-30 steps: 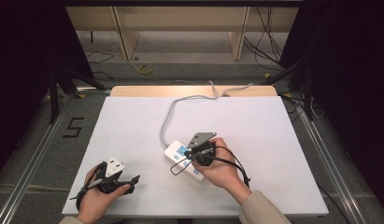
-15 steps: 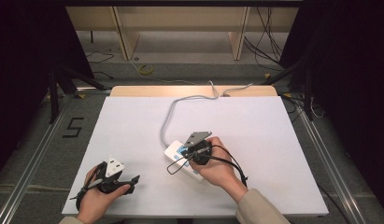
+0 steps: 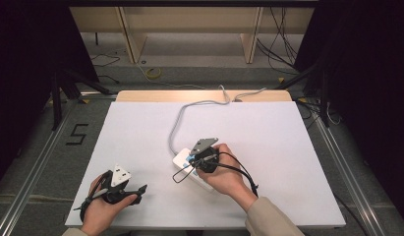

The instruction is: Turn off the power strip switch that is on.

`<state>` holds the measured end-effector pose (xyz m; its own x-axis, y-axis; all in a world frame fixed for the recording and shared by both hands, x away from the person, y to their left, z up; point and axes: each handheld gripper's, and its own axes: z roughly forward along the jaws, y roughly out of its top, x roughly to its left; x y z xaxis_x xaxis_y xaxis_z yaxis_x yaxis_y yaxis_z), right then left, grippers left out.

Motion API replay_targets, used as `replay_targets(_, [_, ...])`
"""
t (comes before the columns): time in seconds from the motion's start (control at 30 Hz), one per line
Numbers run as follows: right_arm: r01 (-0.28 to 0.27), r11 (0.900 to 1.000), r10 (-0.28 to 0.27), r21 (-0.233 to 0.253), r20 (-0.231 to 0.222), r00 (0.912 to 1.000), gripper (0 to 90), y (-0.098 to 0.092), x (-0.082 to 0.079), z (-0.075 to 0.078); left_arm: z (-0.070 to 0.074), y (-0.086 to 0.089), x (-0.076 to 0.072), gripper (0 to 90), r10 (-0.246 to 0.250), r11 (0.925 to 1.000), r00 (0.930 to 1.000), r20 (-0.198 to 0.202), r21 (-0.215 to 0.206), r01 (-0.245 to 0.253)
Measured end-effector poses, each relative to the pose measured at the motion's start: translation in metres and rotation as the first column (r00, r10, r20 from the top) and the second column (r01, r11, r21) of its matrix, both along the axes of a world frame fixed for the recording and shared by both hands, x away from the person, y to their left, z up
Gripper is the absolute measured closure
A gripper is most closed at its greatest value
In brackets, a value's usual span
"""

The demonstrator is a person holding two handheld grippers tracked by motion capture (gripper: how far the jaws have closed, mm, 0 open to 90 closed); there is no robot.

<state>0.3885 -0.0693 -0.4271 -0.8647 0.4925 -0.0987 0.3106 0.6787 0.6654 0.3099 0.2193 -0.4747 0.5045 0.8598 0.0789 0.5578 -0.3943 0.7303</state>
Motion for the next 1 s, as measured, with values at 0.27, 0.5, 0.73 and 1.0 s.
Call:
replay_targets(0.27, [-0.017, 1.000, 0.017, -0.010, -0.001, 0.9999, 90.0, 0.008, 0.004, -0.004, 0.000, 0.001, 0.000, 23.6, 0.004, 1.0000, 1.0000, 0.003, -0.002, -0.004])
replay_targets(0.5, [-0.019, 1.000, 0.018, -0.024, -0.019, 0.9997, 90.0, 0.021, 0.011, -0.011, 0.001, 0.001, -0.001, 23.6, 0.005, 1.0000, 1.0000, 0.003, -0.005, -0.005])
replay_targets(0.73, [-0.011, 0.999, 0.010, -0.038, -0.036, 0.9993, 90.0, 0.029, 0.017, -0.017, 0.000, 0.000, -0.001, 23.6, 0.005, 1.0000, 1.0000, 0.005, -0.007, -0.005])
replay_targets(1.0, [0.003, 0.998, -0.006, -0.062, -0.049, 0.9988, 90.0, 0.034, 0.025, -0.026, 0.000, 0.001, -0.001, 23.6, 0.004, 1.0000, 1.0000, 0.002, -0.007, -0.004])
